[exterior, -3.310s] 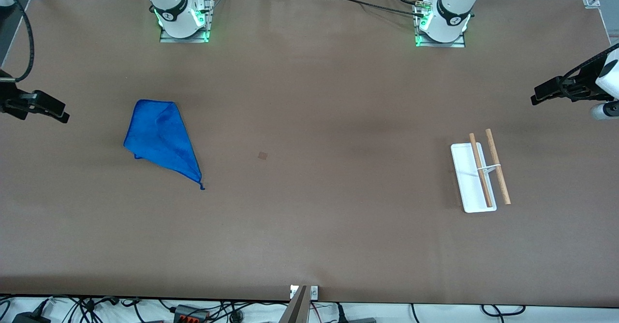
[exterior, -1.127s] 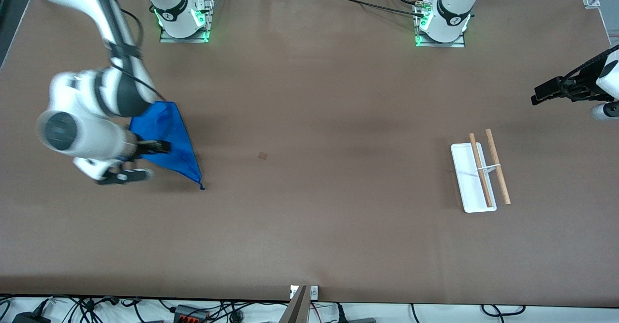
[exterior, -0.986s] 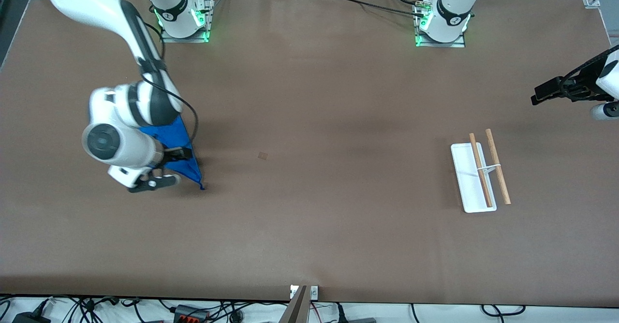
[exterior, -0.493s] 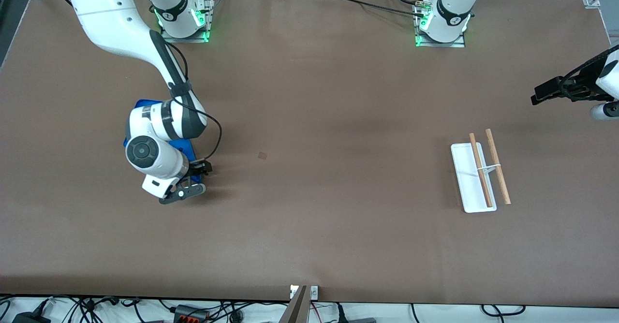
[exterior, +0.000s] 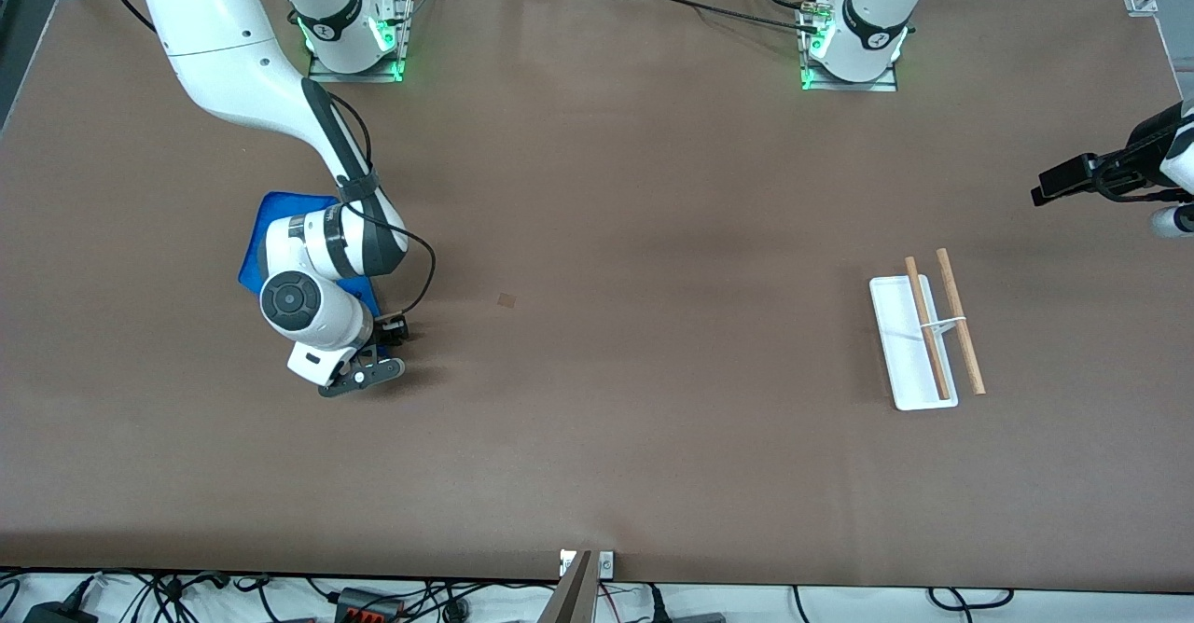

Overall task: Pass towel and hang on rack
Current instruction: 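Lift the blue towel with the right gripper toward the left gripper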

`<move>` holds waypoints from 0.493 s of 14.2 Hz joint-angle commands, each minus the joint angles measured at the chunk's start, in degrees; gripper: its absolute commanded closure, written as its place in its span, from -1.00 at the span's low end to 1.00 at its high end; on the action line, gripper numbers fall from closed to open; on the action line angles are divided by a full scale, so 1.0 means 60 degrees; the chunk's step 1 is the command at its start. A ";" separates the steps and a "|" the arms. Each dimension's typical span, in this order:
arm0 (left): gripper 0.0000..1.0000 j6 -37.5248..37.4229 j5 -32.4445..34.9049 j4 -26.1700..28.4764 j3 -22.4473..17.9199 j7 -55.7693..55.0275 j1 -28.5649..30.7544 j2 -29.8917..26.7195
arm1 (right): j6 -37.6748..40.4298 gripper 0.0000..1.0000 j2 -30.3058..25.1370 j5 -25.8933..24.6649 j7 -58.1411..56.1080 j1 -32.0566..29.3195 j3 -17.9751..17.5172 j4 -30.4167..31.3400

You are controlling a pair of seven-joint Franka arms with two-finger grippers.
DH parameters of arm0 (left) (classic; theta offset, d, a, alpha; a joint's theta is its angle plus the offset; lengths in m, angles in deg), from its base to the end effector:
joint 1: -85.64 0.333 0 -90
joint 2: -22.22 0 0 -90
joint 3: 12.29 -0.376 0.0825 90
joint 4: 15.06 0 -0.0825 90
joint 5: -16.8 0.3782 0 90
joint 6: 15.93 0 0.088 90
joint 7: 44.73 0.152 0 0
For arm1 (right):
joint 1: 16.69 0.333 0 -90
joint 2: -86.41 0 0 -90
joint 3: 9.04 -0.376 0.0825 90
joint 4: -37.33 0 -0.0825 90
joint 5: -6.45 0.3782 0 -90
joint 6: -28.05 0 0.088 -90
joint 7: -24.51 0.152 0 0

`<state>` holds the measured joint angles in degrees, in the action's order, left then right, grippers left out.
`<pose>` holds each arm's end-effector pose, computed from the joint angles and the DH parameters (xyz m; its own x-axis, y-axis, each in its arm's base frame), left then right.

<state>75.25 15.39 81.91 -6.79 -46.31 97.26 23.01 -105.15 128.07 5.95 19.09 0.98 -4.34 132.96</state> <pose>0.5408 0.0546 0.5775 0.9843 0.1336 -0.1152 0.1371 -0.9903 0.0225 0.6866 0.1641 0.1807 0.9388 0.3362 -0.0753 0.3405 -0.9387 0.0535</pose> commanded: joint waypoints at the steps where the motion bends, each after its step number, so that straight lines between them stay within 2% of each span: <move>1: -1.00 -0.0270 -0.0190 -0.0356 0.0138 -0.0001 0.0070 0.0132 | 0.0052 0.29 0.0177 -0.0064 -0.0152 0.0073 0.0095 -0.0365; 3: -1.00 -0.0358 -0.0204 -0.0385 0.0124 0.0013 0.0099 0.0161 | 0.0140 0.98 0.0177 -0.0049 -0.0152 0.0087 0.0080 -0.0572; 7: -1.00 -0.0373 -0.0190 -0.0502 0.0167 0.0087 -0.0018 0.0147 | 0.0608 1.00 0.0089 -0.0049 -0.0079 0.0146 0.0080 -0.0806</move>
<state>74.87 15.35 81.57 -6.29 -46.27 97.18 23.01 -103.57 128.17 5.96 19.04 1.15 -4.31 129.95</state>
